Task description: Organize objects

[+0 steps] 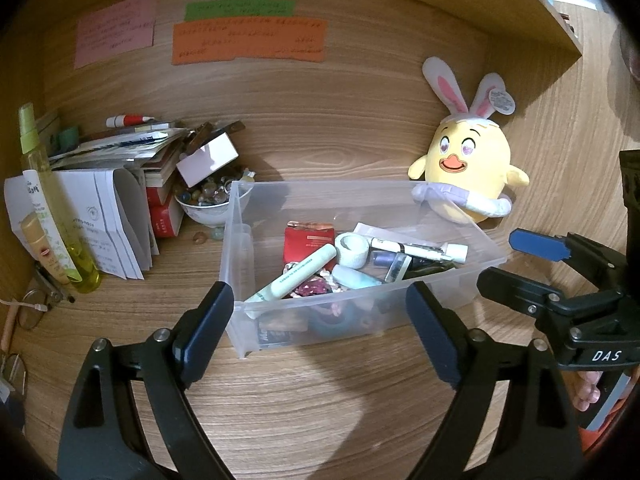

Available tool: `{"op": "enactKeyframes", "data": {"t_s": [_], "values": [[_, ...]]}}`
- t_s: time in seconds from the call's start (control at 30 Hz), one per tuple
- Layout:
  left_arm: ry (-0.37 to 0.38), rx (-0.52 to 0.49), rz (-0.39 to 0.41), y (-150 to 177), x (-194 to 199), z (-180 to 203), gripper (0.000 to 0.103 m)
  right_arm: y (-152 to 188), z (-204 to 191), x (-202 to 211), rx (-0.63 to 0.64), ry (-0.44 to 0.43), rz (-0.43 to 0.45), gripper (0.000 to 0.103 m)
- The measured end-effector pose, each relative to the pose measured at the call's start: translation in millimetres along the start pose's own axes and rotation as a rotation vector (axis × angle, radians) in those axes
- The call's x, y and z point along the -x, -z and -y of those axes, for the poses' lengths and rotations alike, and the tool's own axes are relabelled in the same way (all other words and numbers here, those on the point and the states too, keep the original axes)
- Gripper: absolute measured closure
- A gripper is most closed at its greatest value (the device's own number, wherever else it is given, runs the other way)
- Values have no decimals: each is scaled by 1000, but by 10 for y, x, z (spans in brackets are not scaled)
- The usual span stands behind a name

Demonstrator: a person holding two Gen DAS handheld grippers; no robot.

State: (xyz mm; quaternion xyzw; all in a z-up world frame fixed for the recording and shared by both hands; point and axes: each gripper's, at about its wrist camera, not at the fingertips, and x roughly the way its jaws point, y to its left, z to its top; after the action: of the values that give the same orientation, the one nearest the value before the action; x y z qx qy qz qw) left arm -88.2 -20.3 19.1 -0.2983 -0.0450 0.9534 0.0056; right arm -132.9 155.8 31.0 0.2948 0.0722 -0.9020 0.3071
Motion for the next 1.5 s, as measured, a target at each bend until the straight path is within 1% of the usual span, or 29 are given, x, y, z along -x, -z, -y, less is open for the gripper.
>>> {"op": "enactKeyframes", "data": {"t_s": [0.93, 1.33, 1.5], "values": [[3, 14, -13, 23, -20, 10, 13, 4, -30, -5, -2, -9, -4, 21], [4, 18, -13, 26, -27, 8, 8, 4, -31, -3, -1, -10, -4, 21], [9, 25, -17, 33, -34, 6, 7, 4, -32, -4, -1, -11, -4, 21]]}}
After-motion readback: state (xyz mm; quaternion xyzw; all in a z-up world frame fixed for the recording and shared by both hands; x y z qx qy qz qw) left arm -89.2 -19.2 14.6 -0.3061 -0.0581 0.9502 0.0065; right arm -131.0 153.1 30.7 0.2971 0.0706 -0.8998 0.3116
